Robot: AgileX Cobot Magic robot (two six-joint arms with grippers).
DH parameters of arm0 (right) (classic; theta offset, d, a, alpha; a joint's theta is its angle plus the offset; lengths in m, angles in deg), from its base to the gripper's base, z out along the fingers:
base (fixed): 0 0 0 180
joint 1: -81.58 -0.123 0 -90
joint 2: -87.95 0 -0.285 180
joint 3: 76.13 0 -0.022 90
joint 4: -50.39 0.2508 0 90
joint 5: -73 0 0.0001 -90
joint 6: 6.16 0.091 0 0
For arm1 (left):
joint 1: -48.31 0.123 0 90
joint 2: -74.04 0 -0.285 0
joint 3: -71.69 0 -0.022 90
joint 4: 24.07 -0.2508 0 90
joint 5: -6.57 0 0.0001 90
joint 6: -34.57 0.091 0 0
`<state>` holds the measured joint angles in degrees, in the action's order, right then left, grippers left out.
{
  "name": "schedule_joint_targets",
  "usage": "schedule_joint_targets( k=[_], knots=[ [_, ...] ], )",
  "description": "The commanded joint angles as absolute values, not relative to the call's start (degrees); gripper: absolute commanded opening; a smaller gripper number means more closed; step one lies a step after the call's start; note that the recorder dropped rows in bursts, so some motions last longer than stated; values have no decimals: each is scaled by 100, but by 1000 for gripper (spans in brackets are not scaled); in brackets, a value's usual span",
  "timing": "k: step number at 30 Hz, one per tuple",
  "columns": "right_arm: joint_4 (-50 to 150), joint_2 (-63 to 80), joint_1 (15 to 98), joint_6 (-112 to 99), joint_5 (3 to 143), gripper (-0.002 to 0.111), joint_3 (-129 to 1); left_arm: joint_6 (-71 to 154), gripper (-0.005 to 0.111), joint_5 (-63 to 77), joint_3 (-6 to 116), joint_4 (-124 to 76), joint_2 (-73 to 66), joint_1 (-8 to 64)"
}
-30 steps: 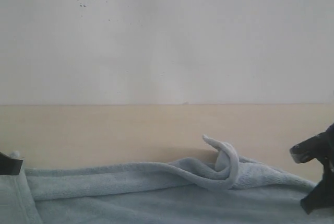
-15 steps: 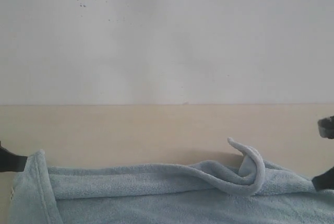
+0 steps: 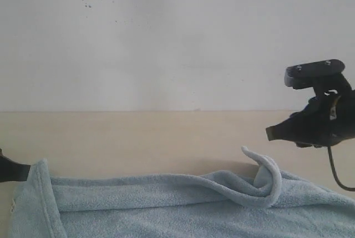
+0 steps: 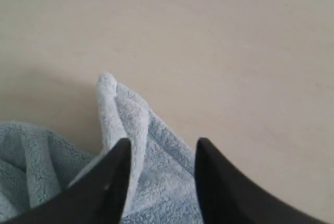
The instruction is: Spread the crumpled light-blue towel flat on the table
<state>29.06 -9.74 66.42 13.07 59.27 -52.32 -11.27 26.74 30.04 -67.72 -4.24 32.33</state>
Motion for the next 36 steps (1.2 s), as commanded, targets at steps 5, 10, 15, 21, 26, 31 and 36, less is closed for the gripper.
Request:
schedule_joint_targets(
  k=[5, 10, 15, 21, 26, 31, 36],
  knots=[
    [2963, -1942, 6010, -330, 4857, 51, -6315, -1130, 25, 2453, 2972, -6707, -393, 3251],
    [3027, -2525, 5814, -333, 4644, 51, -6849, -1090, 25, 2444, 2972, -6694, -393, 3251],
    [3027, -3044, 5679, -464, 4500, 51, -7223, -1090, 25, 2353, 2972, -6694, -393, 3251],
    [3008, -3661, 5669, -462, 4120, 51, -7634, -1090, 25, 2270, 2972, -6694, -393, 3251],
    [2867, -3831, 5683, -326, 4189, 49, -7712, -1090, 25, 2166, 2972, -6694, -456, 3251],
    [2461, -3831, 5858, 405, 4315, 14, -7763, -1090, 25, 2107, 2972, -6694, -542, 3251],
    [2407, -3807, 6054, 761, 4415, 0, -7807, -1090, 25, 2068, 2972, -6694, -542, 3251]
  ],
)
